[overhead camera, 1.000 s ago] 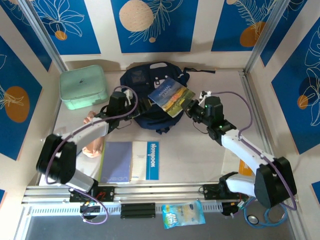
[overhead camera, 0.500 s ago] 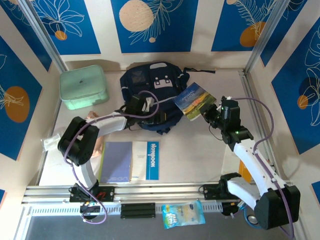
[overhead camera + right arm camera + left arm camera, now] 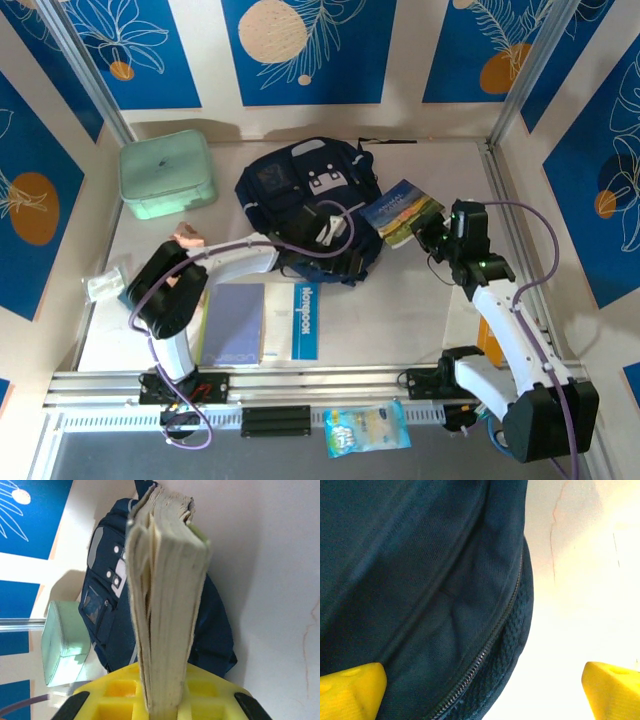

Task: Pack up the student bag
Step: Move the student bag to the top-center of the table, then open the student bag at the top-center of the table.

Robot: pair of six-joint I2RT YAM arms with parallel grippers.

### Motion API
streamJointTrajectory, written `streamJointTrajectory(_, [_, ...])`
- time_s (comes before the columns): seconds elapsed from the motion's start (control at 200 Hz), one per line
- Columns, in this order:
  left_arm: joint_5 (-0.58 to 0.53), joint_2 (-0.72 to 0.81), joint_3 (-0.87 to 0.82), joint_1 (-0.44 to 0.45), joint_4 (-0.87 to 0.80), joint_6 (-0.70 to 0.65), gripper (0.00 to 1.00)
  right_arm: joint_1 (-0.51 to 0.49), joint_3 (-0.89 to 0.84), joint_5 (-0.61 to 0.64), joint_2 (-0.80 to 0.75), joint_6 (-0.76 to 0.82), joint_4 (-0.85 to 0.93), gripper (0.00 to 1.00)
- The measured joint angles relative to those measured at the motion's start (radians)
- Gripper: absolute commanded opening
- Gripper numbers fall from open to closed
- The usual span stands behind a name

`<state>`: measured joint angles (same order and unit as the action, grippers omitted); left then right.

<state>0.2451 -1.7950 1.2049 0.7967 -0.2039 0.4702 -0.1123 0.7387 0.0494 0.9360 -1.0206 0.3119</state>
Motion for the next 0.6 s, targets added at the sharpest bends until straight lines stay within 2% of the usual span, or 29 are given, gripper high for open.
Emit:
streamJointTrajectory(0.13, [-0.099,0.0,0.165,-0.002,-0.172,-0.137,1.0,0.039,0.006,-0.004,-0.014,0.0,0.033,0.0])
streamJointTrajectory(0.275, [-0.24,-0.007,0.273,-0.002,-0.253,-0.294,0.99,0.061,0.007,-0.017,-0.023,0.0,0.039,0.0])
streamJointTrajectory(0.385, [-0.324,-0.074,0.358,-0.002,-0.306,-0.398,0.88,0.089,0.007,-0.05,-0.029,0.0,0.05,0.0])
streamJointTrajectory(0.44, [-0.352,-0.13,0.409,-0.002,-0.335,-0.443,0.86,0.109,0.007,-0.066,-0.032,0.0,0.057,0.0])
streamJointTrajectory(0.6, [-0.35,-0.274,0.532,-0.002,-0.452,-0.56,0.74,0.149,0.007,-0.098,-0.055,0.008,0.073,0.0])
